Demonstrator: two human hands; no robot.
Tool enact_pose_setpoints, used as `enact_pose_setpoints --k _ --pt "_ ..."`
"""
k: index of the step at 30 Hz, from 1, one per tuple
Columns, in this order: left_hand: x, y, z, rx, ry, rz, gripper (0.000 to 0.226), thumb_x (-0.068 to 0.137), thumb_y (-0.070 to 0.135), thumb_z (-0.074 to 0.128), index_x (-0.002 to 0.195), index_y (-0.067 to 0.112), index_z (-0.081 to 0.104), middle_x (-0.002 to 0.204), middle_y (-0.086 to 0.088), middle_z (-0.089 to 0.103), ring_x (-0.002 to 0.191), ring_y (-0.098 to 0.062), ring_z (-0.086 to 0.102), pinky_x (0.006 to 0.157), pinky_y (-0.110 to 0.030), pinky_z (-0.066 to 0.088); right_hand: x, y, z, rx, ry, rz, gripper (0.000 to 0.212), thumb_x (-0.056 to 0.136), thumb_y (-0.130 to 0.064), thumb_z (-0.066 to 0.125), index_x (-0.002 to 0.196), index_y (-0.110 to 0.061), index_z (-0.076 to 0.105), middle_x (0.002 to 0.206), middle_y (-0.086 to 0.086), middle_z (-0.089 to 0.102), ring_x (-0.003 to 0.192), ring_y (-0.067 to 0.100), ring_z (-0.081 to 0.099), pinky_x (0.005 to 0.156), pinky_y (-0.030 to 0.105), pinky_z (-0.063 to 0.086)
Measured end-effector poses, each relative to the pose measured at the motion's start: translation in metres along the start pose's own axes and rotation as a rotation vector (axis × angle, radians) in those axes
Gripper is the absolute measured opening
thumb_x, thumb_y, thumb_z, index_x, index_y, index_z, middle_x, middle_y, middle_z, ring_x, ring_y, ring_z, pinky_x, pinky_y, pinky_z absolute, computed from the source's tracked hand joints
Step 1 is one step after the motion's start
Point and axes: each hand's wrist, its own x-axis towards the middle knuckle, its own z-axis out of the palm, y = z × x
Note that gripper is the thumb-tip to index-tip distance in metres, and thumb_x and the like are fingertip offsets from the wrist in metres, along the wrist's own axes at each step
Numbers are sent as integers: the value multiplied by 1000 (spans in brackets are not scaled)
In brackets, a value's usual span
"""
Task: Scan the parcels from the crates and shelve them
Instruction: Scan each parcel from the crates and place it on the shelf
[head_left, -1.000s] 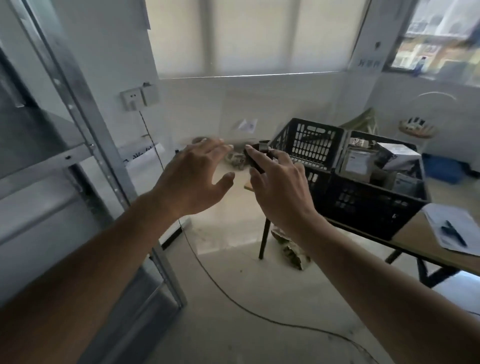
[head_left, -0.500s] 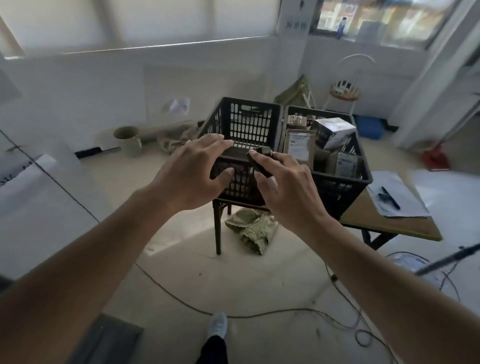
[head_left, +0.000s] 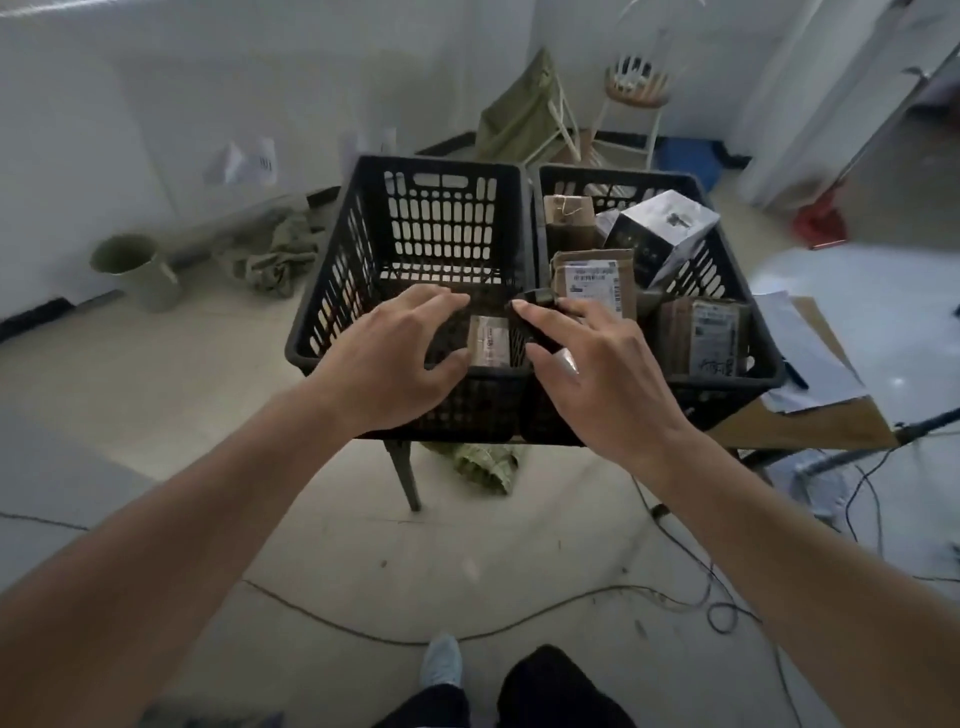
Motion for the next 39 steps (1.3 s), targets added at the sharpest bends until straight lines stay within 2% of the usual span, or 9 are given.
enact_pose_setpoints --k 3,7,13,16,24,31,34,36,39 --pt "36 -15 19 -18 -60 -21 65 102 46 60 159 21 43 160 2 44 141 -20 49 114 -39 46 27 18 12 -2 -2 19 49 107 -36 58 155 -29 55 145 14 60 134 28 56 114 48 41" --pt "81 -28 47 -19 -129 -64 66 102 45 61 160 22 40 162 1 41 144 -20 47 115 -36 43 62 46 30 -16 -25 25 49 107 -36 57 155 -30 55 147 13 57 129 28 58 111 42 41" --pt "142 -40 89 -27 -202 -167 71 101 43 66 162 24 36 162 2 39 143 -19 46 112 -34 45 114 90 52 -6 -62 42 54 104 -48 45 157 -36 50 151 9 53 129 32 57 109 46 48" --pt "168 -50 111 -33 -238 -207 75 100 42 68 163 23 32 162 -1 39 143 -21 46 112 -35 46 131 107 61 0 -67 24 52 106 -45 50 157 -38 49 152 7 52 131 31 57 109 45 48" --pt "213 -80 159 -46 -396 -276 84 93 44 74 162 21 32 159 -10 40 140 -26 49 112 -43 50 153 120 70 9 -73 37 49 108 -38 58 156 -38 50 150 7 53 118 31 58 101 41 48" --pt "236 -97 206 -49 -602 -306 90 86 55 75 160 37 27 162 -16 27 138 -38 48 107 -51 52 156 113 76 -18 -60 72 49 107 -35 59 156 -35 52 150 9 54 118 31 58 100 47 53" --pt "237 -100 217 -30 -681 -331 97 81 56 81 159 47 24 170 -12 5 136 -41 50 110 -54 50 156 111 77 -23 -45 88 49 107 -34 59 156 -35 52 149 9 54 116 32 57 98 48 54" --pt "236 -101 220 3 -693 -348 99 81 50 84 160 47 26 172 -8 -8 138 -42 49 113 -54 48 155 110 78 -23 -43 95 49 108 -35 59 156 -35 51 149 9 54 116 32 57 98 48 54" --pt "235 -102 219 -3 -634 -369 90 83 48 83 159 43 34 174 -11 -3 140 -41 49 112 -52 49 156 109 80 -20 -44 101 49 108 -35 59 157 -35 51 150 9 53 119 33 58 101 47 52"
